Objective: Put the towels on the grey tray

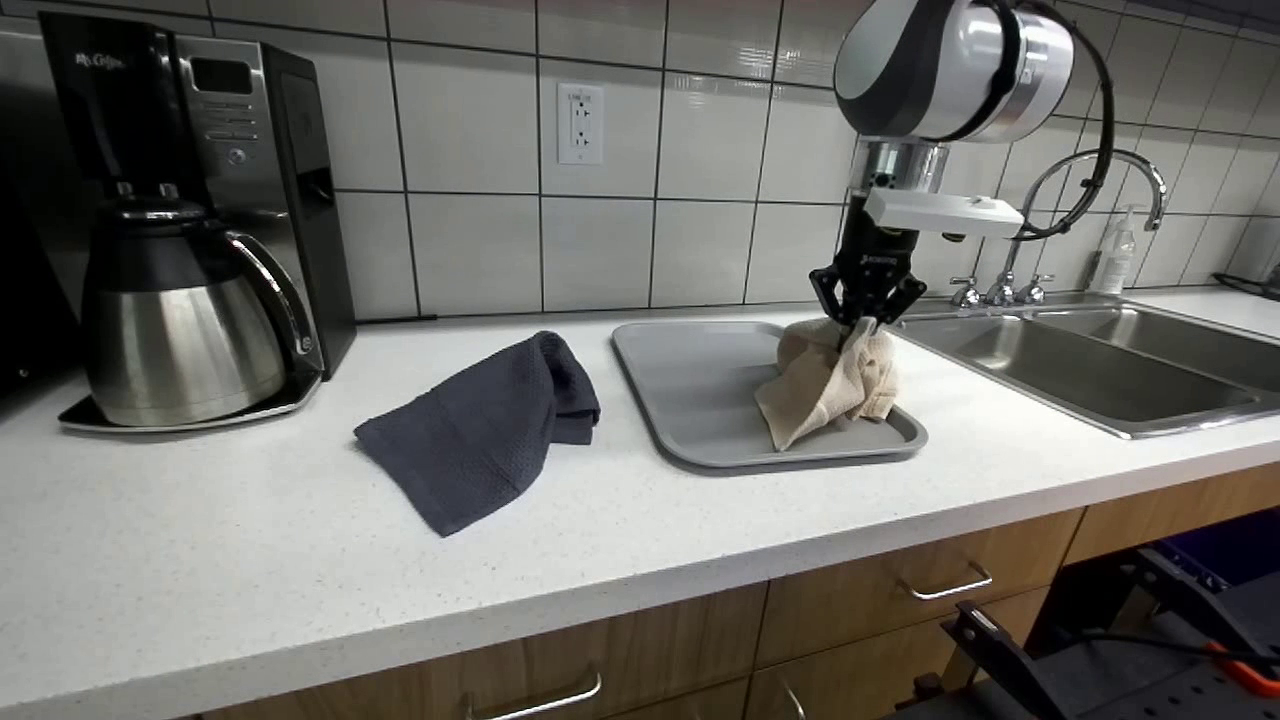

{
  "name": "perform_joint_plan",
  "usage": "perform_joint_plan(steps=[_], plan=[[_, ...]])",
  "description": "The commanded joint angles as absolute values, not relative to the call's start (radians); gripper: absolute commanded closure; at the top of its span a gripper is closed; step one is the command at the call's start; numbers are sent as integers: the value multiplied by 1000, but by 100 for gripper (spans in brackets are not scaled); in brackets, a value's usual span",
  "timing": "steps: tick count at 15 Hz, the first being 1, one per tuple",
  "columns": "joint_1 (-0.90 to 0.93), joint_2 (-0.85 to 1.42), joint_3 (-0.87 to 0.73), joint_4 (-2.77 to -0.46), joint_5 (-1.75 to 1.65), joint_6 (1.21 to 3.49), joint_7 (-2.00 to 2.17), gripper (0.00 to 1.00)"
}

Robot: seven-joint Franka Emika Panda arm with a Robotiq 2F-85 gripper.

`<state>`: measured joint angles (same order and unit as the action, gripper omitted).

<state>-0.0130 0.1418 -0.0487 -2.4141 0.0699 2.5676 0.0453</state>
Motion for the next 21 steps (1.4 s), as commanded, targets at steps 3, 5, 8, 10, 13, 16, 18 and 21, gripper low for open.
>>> perform_joint_plan(steps=[3, 5, 8, 10, 13, 16, 18, 21], plan=[[-15, 108, -40, -2434, 58, 2563, 49, 51], [-13, 63, -37, -2455, 59, 2542, 44, 36], [-13, -13, -22, -2497, 99, 2502, 14, 14], [-6, -61, -17, -2528, 96, 2487, 26, 1], [6, -124, -10, -2553, 123, 2456, 15, 0], [21, -168, -10, -2560, 127, 2434, -3, 0], [30, -188, -11, -2552, 132, 2415, -28, 0], [48, -194, -10, -2533, 145, 2396, -74, 0]])
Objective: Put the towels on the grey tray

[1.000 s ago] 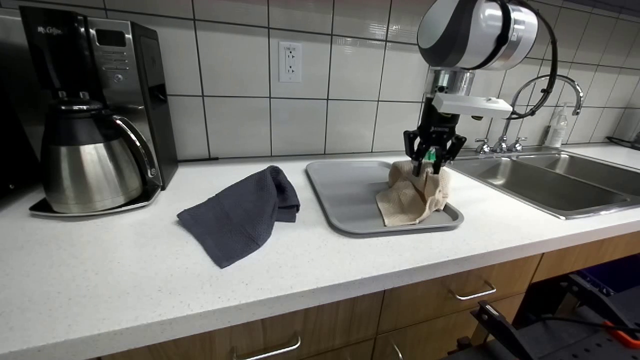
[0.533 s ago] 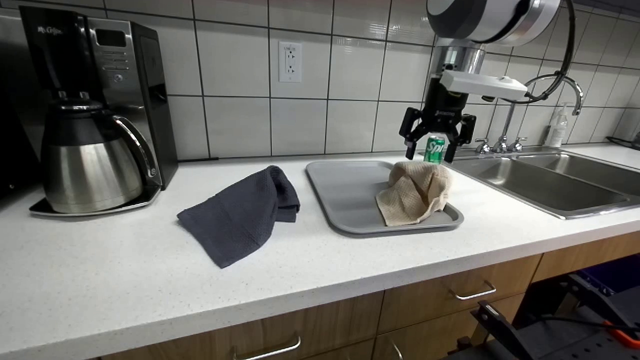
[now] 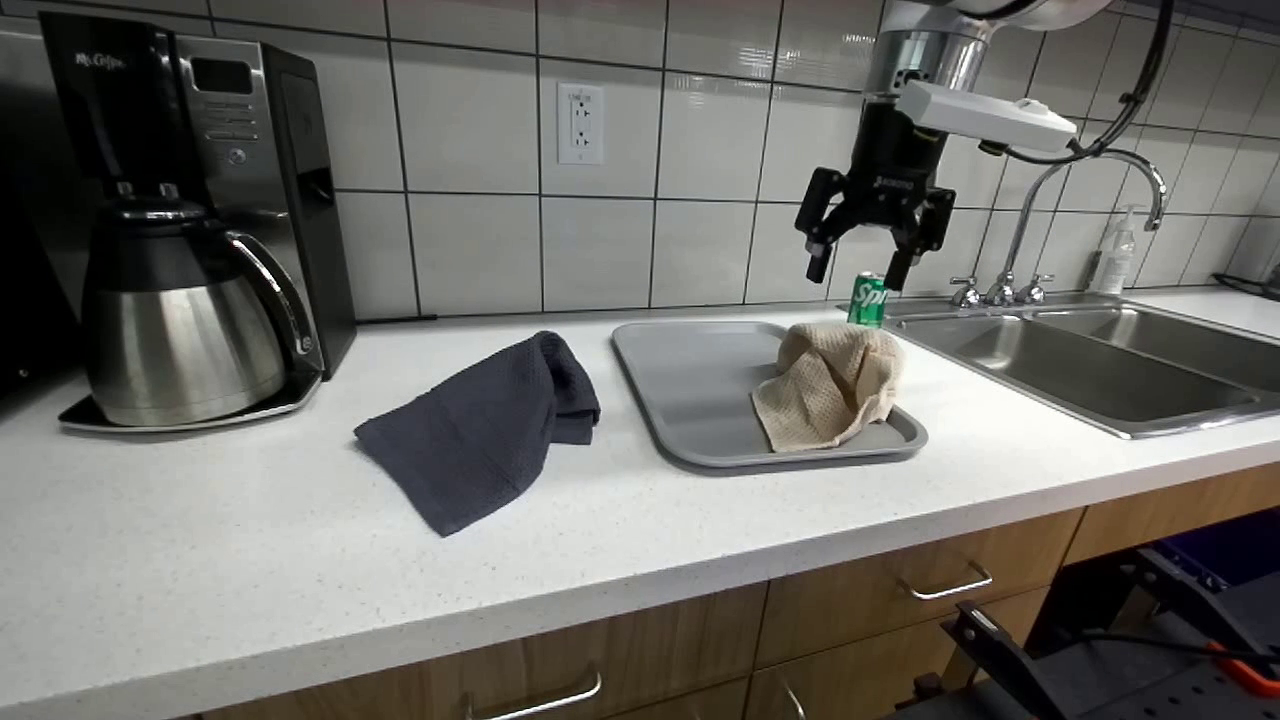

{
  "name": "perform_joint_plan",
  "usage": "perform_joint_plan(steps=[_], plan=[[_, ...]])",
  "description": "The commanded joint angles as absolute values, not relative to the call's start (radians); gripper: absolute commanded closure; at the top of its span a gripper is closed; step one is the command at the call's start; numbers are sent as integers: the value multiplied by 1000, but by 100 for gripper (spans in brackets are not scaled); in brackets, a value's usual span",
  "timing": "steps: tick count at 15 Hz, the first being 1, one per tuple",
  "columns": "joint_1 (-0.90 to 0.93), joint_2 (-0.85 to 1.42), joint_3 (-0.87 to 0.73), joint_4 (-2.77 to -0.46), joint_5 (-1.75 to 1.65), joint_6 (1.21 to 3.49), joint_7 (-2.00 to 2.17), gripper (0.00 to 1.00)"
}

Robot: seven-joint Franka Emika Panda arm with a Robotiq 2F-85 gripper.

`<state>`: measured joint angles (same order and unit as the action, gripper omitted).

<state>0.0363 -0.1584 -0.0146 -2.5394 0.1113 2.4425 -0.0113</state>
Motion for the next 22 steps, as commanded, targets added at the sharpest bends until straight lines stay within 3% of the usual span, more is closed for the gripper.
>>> perform_joint_plan(steps=[1, 22], plan=[[54, -192, -10, -2526, 152, 2391, -90, 0], [159, 60, 128, -2282, 134, 2415, -61, 0]])
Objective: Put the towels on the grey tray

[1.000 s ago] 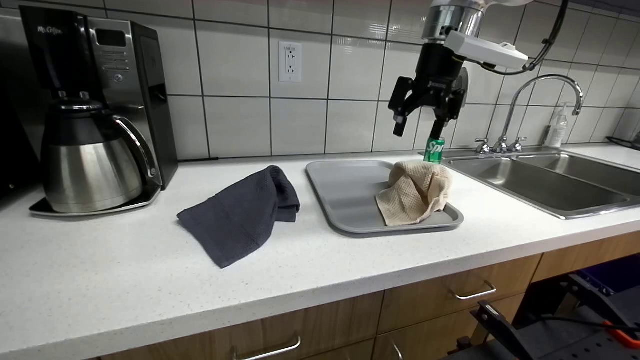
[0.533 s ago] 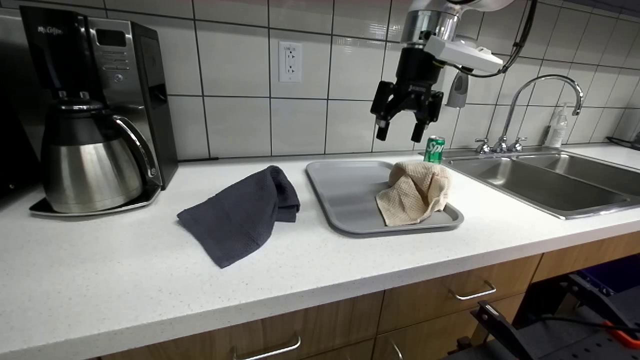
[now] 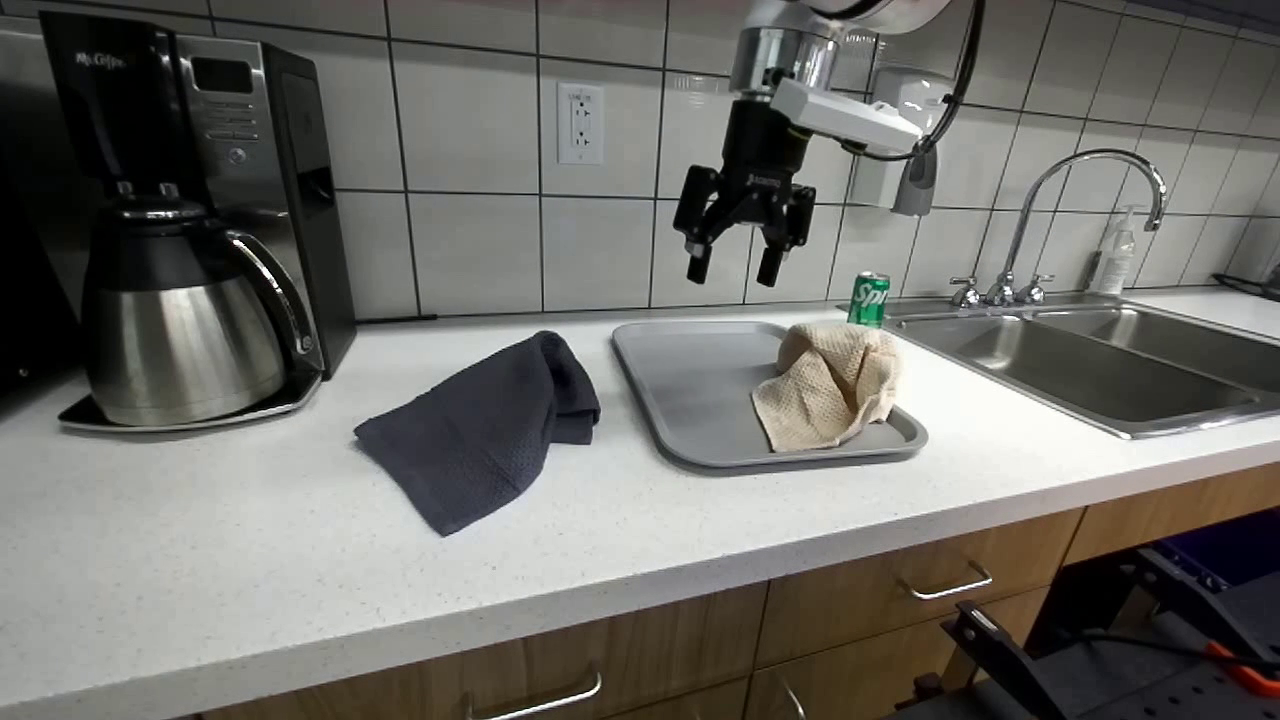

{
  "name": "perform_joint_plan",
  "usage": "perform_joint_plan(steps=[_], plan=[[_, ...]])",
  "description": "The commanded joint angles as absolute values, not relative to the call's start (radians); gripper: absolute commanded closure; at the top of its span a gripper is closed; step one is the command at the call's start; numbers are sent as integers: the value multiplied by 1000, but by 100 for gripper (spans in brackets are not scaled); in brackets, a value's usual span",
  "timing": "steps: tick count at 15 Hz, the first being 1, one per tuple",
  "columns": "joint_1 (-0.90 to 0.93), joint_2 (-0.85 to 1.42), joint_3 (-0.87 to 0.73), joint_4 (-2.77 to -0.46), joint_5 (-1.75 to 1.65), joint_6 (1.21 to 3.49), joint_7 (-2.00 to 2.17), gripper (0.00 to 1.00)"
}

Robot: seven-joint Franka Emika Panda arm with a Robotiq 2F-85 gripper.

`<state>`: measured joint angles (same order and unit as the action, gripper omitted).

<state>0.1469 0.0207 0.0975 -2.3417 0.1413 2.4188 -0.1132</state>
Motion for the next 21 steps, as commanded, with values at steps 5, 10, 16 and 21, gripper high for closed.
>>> perform_joint_plan(steps=[5, 10, 16, 21], plan=[[188, 138, 161, -2191, 111, 2416, 4, 0], [218, 232, 190, -2085, 106, 2416, -9, 0], [231, 368, 212, -1953, 118, 2413, -43, 0], [238, 479, 209, -1861, 91, 2421, -57, 0]])
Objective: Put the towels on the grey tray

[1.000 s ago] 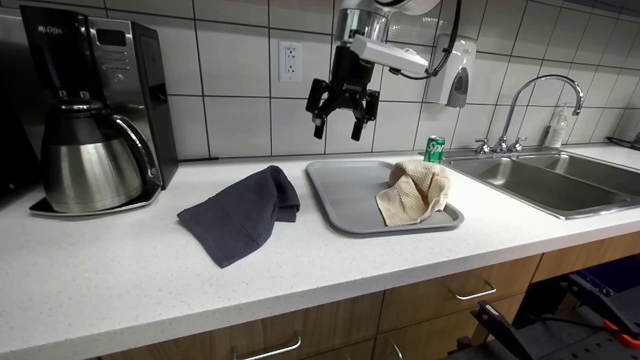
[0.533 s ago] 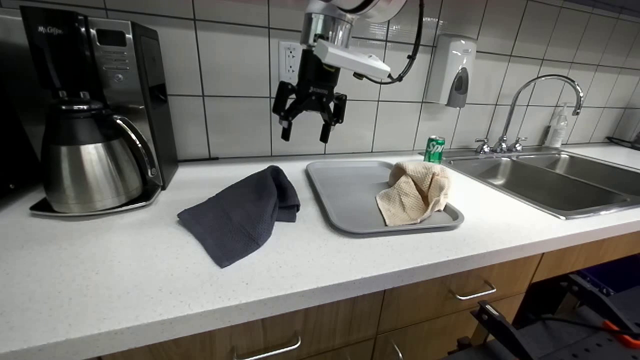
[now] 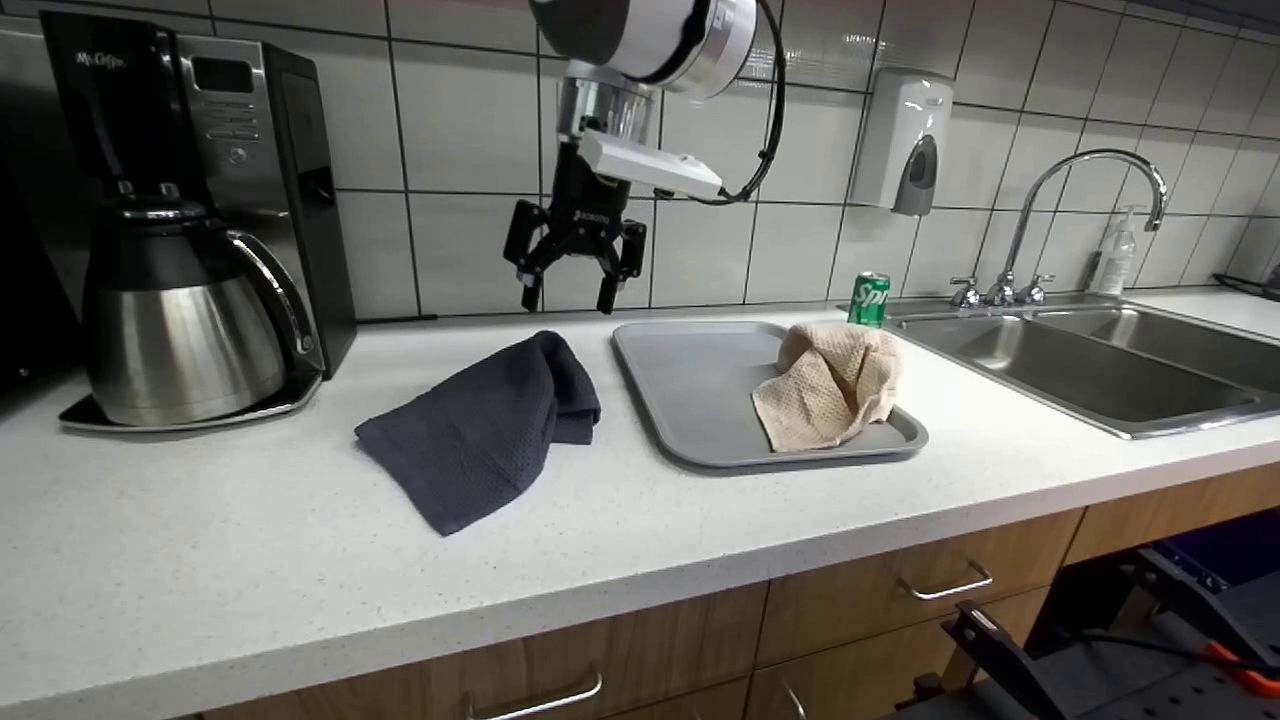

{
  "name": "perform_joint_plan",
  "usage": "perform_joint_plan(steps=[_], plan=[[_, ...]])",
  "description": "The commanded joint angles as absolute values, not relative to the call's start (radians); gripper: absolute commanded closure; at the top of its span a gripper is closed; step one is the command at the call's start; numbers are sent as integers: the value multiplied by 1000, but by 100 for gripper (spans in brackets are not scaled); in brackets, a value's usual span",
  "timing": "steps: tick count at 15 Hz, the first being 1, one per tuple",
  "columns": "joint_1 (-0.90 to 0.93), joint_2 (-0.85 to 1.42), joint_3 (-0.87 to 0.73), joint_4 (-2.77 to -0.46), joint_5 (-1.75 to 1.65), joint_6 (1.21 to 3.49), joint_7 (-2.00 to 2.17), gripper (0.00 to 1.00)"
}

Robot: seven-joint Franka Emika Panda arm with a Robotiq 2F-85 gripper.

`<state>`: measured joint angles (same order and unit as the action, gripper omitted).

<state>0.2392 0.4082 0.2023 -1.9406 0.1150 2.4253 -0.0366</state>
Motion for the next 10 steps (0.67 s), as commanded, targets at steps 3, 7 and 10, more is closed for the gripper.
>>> perform_joint_plan(steps=[3, 7, 10], plan=[[241, 540, 211, -1809, 74, 2423, -78, 0], [238, 612, 224, -1755, 80, 2419, -114, 0], [234, 646, 232, -1730, 81, 2416, -137, 0]])
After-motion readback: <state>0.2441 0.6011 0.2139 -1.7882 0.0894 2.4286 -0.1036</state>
